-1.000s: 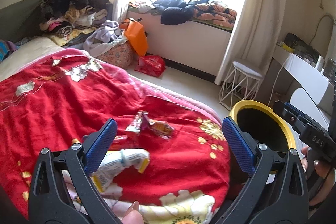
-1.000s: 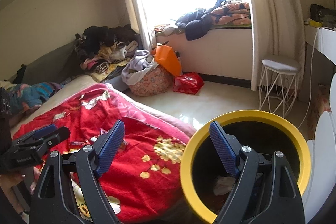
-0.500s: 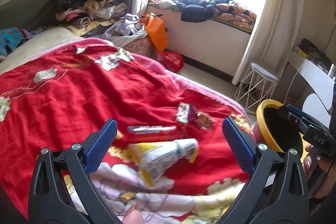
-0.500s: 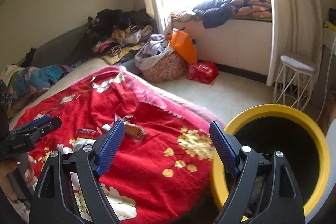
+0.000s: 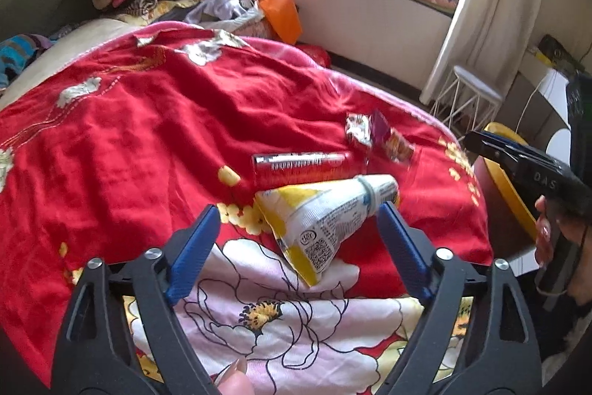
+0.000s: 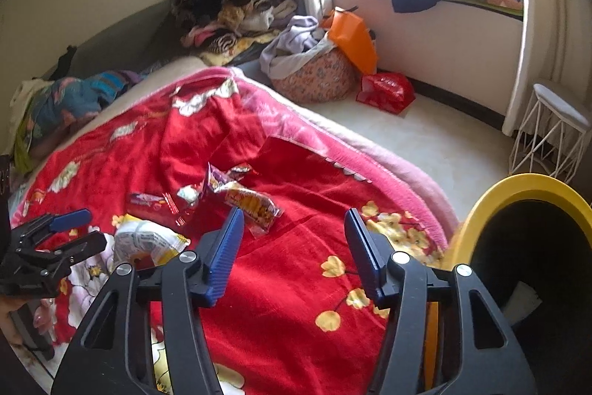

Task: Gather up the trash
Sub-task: 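Grasp the yellow-white chip bag with the left tool while the right tool grasps the purple wrapper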

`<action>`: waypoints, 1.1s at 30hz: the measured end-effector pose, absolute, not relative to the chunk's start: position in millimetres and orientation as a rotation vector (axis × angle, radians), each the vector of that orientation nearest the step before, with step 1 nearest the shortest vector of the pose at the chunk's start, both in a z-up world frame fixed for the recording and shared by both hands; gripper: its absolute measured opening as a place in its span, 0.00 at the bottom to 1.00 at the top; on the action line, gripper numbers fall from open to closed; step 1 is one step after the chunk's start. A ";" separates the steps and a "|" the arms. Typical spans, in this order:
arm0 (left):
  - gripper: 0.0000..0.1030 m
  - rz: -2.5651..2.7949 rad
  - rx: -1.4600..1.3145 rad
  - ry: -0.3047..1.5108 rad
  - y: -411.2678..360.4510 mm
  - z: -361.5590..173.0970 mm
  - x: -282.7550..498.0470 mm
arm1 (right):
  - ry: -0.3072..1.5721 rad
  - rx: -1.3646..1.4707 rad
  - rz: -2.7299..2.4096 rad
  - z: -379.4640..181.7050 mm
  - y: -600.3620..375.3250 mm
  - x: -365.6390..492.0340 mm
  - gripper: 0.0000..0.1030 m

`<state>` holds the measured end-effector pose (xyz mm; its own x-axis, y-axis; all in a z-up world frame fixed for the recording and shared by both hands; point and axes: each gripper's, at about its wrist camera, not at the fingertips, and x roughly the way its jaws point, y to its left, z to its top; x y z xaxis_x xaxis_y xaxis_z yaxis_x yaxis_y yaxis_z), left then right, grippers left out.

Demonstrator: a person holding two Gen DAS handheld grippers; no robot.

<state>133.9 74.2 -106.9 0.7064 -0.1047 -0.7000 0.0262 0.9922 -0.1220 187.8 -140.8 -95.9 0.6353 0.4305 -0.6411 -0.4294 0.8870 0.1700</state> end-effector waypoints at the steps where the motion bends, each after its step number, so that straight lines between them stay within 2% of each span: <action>1: 0.74 -0.074 -0.100 0.793 74.1 -109.5 135.5 | 0.739 -0.007 0.495 -98.1 -138.1 189.5 0.52; 6: 0.65 -0.079 -0.084 0.829 73.9 -121.4 143.8 | 0.774 -0.033 0.523 -109.2 -125.3 199.1 0.52; 22: 0.53 -0.172 -0.010 0.844 56.2 -131.7 160.3 | 0.865 -0.063 0.591 -141.1 -92.5 238.9 0.46; 24: 0.52 -0.175 -0.006 0.847 55.2 -133.3 159.9 | 0.881 -0.053 0.604 -145.5 -91.0 241.9 0.42; 26: 0.51 -0.175 -0.005 0.852 54.7 -135.1 160.4 | 0.888 -0.038 0.618 -147.2 -91.6 242.9 0.30; 28: 0.49 -0.175 -0.011 0.861 55.2 -138.3 160.5 | 0.891 -0.023 0.621 -146.3 -93.5 242.7 0.24; 29: 0.49 -0.174 -0.015 0.864 55.9 -139.4 160.5 | 0.889 -0.015 0.621 -144.8 -95.0 242.1 0.16; 33: 0.45 -0.171 -0.022 0.873 55.8 -141.4 158.4 | 0.888 0.036 0.622 -138.7 -105.4 238.9 0.12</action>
<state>158.4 55.8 -141.4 0.6295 -0.1581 -0.7607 0.1403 0.9861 -0.0887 238.9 -105.4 -138.7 0.4675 0.5217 -0.7136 -0.4928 0.8240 0.2796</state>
